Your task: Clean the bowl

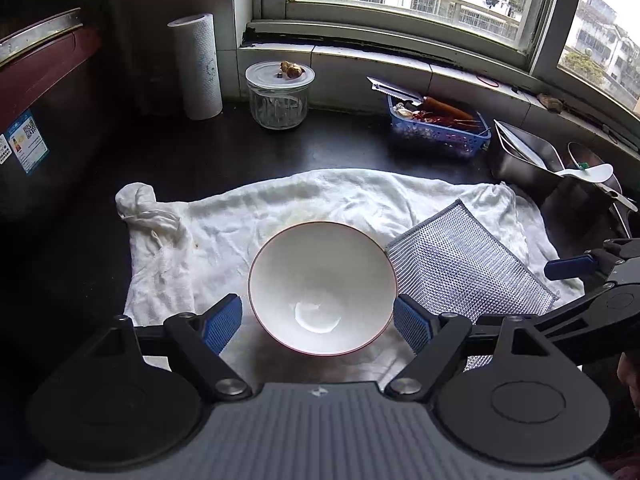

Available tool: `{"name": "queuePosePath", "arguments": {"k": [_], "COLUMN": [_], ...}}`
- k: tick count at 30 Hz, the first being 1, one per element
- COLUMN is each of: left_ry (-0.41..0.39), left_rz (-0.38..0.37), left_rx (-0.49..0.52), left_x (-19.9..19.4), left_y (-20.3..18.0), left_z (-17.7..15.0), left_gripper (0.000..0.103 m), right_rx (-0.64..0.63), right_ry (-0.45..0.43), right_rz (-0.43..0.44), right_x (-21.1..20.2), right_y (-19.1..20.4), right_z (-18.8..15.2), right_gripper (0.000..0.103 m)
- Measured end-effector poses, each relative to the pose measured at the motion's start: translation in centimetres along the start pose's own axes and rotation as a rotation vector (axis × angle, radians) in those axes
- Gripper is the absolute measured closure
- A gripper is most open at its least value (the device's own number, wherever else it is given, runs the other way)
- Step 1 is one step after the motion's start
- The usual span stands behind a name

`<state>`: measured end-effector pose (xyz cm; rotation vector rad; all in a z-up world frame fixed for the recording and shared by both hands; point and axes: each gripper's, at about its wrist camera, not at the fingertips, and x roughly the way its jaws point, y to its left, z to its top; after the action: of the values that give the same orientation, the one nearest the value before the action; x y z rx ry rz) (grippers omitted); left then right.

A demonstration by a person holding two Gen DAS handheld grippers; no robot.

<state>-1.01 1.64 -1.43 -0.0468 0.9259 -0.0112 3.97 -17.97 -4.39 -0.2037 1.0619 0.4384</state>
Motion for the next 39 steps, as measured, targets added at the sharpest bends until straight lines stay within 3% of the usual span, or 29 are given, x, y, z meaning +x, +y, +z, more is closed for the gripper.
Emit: {"name": "queuePosePath", "arguments": {"k": [5, 11, 18, 20, 25, 26, 28, 30, 34, 39], "left_ry": [0.010, 0.019, 0.027, 0.029, 0.035, 0.035, 0.036, 0.036, 0.028, 0.016], "left_rz": [-0.001, 0.000, 0.002, 0.002, 0.004, 0.004, 0.006, 0.009, 0.018, 0.054], "left_rx": [-0.005, -0.025, -0.054, -0.059, -0.076, -0.078, -0.083, -0.088, -0.096, -0.126], "left_x": [0.8, 1.3, 2.0, 2.2, 2.7, 2.8, 2.9, 3.0, 2.8, 2.1], "left_y": [0.5, 1.1, 1.8, 1.9, 2.0, 2.0, 2.0, 1.9, 1.5, 1.1], "left_z": [-0.4, -0.5, -0.4, -0.3, 0.0, 0.0, 0.1, 0.1, 0.1, -0.3], "left_gripper": [0.020, 0.020, 0.020, 0.020, 0.020, 0.020, 0.020, 0.020, 0.020, 0.020], "right_rx": [-0.104, -0.234, -0.203, -0.192, -0.256, -0.264, -0.277, -0.284, -0.233, -0.186], "right_ry": [-0.060, -0.060, -0.044, -0.014, -0.032, -0.036, -0.043, -0.044, -0.021, -0.064], "right_rz": [0.006, 0.049, 0.042, 0.061, 0.070, 0.072, 0.068, 0.062, 0.113, 0.114], "right_x": [1.5, 3.8, 5.8, 6.8, 7.7, 7.6, 7.4, 7.3, 7.0, 4.2], "right_y": [-0.4, 0.4, -0.5, -0.9, -0.9, -1.1, -1.5, -2.2, -4.5, -6.5], "right_z": [-1.2, -1.5, -0.4, -0.1, -0.5, -0.4, -0.3, 0.0, 1.0, 1.7], "right_gripper": [0.001, 0.002, 0.015, 0.024, 0.028, 0.032, 0.048, 0.076, 0.094, 0.095]}}
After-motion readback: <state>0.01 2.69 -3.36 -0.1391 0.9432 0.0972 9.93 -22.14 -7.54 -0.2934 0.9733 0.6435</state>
